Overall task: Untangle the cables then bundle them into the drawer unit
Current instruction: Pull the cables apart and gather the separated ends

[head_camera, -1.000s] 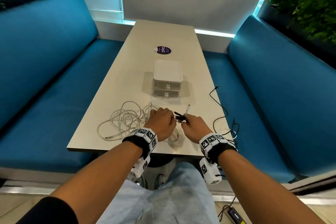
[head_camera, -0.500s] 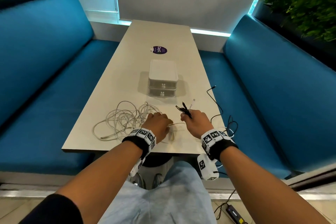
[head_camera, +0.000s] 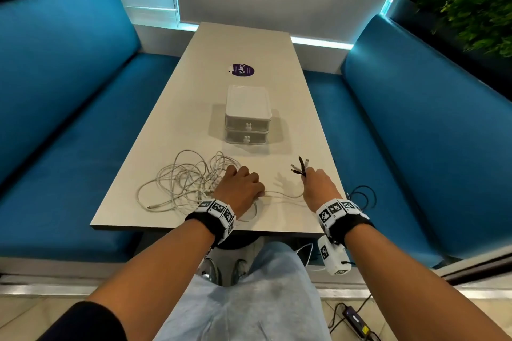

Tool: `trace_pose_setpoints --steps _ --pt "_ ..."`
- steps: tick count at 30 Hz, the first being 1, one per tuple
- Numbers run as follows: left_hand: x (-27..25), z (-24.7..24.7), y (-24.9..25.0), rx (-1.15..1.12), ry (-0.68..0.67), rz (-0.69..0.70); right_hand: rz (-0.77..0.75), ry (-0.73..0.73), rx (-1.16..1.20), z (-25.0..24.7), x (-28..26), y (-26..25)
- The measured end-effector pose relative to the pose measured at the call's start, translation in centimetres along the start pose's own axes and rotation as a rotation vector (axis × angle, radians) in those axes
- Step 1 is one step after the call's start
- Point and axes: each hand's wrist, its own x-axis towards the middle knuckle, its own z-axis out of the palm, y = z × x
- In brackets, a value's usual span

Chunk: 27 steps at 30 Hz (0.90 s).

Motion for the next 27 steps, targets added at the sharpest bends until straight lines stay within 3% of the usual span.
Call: trace_pose_setpoints --steps 6,12,22,27 --pt "0.5 -0.4 1.3 0.049 -0.047 0.026 -0.172 -0.193 0.288 -0.1 -0.5 -3.3" --pt "0.4 -0.1 1.1 0.001 -0.07 0.02 -0.26 -0.204 0.149 0.4 -1.1 -3.7" --pt "0.4 1.1 0.1 -0.106 -0.029 0.024 -0.198 -0.05 -0.234 -0.9 -0.5 -1.4" --pt "0.5 0.9 -1.2 -0.187 -0.132 -0.058 -0.046 -0.054 -0.283 -1.4 -0.2 1.4"
